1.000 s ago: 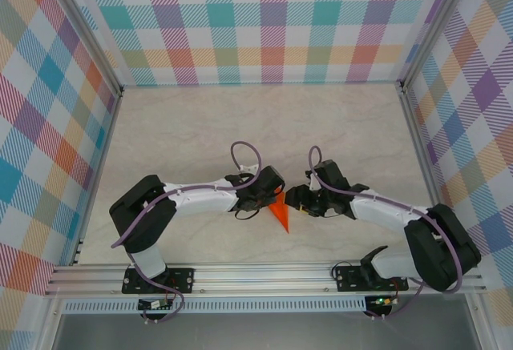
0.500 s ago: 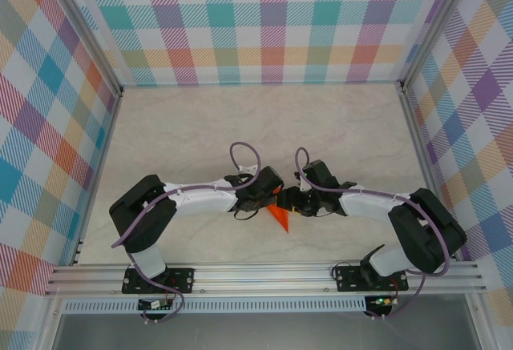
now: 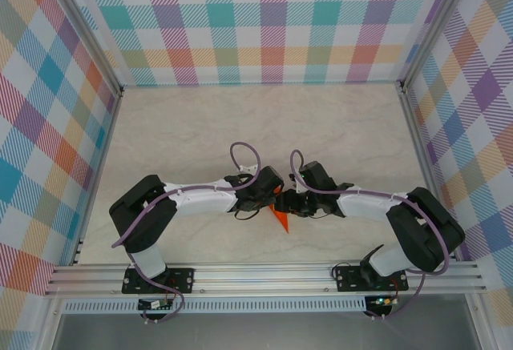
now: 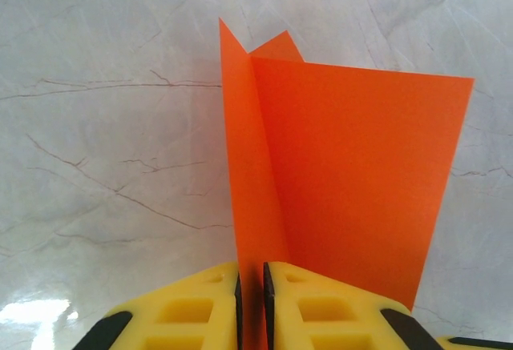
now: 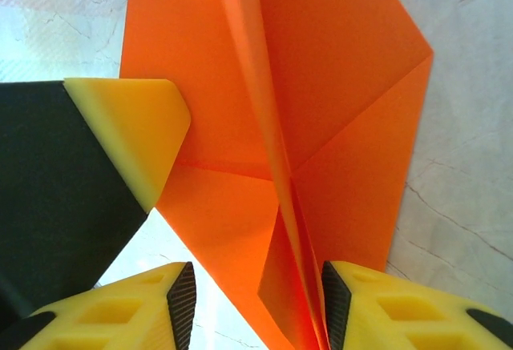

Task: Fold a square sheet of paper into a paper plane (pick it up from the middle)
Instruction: Move the paper to the center of the table.

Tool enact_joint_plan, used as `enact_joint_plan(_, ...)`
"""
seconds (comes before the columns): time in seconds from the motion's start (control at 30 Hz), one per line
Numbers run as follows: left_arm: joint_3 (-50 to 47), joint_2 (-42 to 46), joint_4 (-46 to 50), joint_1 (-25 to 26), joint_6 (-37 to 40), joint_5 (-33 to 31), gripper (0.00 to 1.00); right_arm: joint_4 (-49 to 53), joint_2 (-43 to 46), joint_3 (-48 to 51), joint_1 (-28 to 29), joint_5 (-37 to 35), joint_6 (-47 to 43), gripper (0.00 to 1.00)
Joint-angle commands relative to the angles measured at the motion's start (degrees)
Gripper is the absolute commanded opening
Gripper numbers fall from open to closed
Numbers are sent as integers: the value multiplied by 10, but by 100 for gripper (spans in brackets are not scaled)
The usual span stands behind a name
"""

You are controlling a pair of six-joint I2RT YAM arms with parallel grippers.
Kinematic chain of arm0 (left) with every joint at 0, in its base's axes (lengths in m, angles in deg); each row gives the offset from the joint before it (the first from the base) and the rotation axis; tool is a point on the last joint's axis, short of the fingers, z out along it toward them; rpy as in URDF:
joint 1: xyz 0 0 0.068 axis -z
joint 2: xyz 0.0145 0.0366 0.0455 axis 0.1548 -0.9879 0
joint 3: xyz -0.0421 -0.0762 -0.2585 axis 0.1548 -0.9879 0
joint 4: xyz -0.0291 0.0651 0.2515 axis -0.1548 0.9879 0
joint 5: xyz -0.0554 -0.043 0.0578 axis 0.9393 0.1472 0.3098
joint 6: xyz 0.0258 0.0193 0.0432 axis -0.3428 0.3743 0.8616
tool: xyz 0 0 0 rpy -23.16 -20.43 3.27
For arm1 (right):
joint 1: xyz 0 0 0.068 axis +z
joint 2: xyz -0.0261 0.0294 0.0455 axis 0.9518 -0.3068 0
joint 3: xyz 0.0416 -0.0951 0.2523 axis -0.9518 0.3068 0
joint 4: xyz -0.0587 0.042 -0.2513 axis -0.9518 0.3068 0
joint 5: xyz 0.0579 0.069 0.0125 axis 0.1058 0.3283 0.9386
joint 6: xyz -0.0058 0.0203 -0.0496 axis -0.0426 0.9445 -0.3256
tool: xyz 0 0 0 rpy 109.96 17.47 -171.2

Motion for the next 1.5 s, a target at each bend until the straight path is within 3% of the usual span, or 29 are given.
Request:
enact_joint_plan(0.0, -8, 5, -4, -7, -6, 1, 16, 13, -15, -22, 7, -19, -22, 46)
enact_joint_plan(0.93, -32, 47, -19, -7, -4, -8, 18, 122, -81, -111, 61, -123, -38, 13)
enact_joint_plan(1.13, -66, 103, -21, -7, -4, -40, 23, 193, -71, -151, 78, -191, -28, 6)
enact_joint_plan(1.3, -97, 163, -6, -8, -16, -83, 27, 297, -73, -205, 87, -297, 27, 6)
enact_joint_plan(1.47, -141, 225, 1, -18, -34, -117, 32, 326, -97, -250, 88, -333, 30, 7)
